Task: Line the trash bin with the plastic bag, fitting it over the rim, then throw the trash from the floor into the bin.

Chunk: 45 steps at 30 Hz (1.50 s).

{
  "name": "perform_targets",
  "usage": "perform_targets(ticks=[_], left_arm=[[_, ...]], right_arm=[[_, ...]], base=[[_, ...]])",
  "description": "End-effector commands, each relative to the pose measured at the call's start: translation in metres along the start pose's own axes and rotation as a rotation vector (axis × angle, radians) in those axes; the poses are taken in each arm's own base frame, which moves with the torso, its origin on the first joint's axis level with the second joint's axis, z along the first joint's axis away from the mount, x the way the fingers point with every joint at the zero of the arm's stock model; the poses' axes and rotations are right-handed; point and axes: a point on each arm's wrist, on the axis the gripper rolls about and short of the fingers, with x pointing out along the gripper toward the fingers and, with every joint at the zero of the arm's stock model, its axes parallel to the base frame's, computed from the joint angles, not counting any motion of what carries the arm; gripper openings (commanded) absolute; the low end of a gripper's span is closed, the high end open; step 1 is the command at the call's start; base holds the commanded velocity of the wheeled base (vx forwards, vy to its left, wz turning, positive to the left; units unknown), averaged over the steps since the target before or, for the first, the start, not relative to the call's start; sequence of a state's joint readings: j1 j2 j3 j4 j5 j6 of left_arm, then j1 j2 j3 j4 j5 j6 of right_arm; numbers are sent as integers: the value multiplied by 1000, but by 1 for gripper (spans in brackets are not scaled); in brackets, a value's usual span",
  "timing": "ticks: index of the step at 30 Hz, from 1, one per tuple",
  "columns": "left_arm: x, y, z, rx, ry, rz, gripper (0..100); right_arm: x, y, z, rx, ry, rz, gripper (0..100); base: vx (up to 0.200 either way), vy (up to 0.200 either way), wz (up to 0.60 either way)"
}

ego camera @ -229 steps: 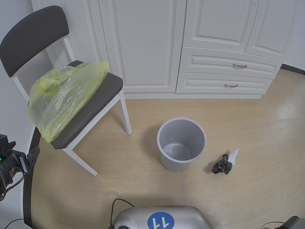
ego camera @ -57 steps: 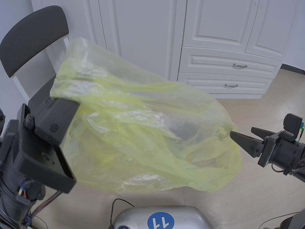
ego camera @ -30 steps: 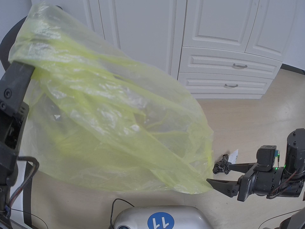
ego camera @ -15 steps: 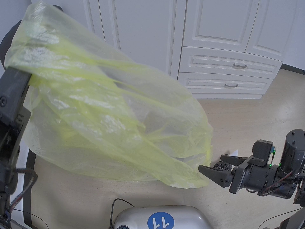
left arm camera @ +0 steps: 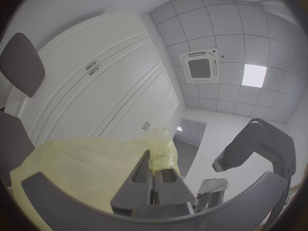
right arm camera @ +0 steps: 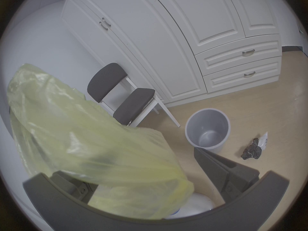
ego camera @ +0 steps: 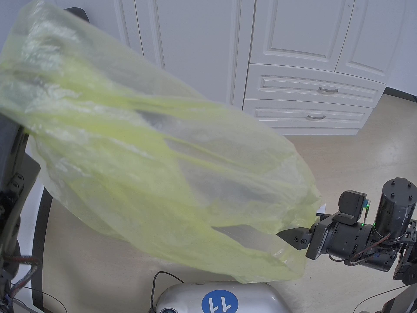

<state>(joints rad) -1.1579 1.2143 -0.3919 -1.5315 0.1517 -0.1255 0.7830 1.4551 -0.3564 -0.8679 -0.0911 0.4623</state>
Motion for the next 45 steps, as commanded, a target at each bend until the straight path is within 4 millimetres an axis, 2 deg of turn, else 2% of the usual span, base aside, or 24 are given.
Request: perform_targets(ticks=[1, 7, 13, 21, 25, 31, 39, 40, 45], left_arm=[[-3, 0, 6, -3, -17, -7, 0], [-6, -1, 7, -3, -18, -25, 0], [-8, 1, 5, 5, -5, -34, 0], [-8, 1, 4, 7, -1, -33, 0], [-8, 1, 5, 8, -4, -33, 0], [-8, 2, 2, 9, 11, -31, 0], [-9, 2, 3, 9, 8, -32, 0], [-9, 2, 3, 9, 8, -32, 0], [-8, 2, 0, 10, 18, -30, 0]], right_arm=[[6, -4, -4, 1, 21, -22, 100], [15, -11, -7, 2, 37, -69, 100], [12, -17, -5, -10, 37, -101, 100], [13, -27, -12, -57, 128, -166, 100], [13, -28, -13, -58, 131, -167, 100], [1, -24, -7, -58, 101, -132, 100], [1, -25, -10, -54, 122, -100, 100], [1, -25, -10, -54, 122, -100, 0], [2, -24, -11, -44, 135, -73, 0]], base=[[0, 0, 0], [0, 0, 0], [0, 0, 0], [0, 0, 0], [0, 0, 0], [0, 0, 0], [0, 0, 0], [0, 0, 0], [0, 0, 0]])
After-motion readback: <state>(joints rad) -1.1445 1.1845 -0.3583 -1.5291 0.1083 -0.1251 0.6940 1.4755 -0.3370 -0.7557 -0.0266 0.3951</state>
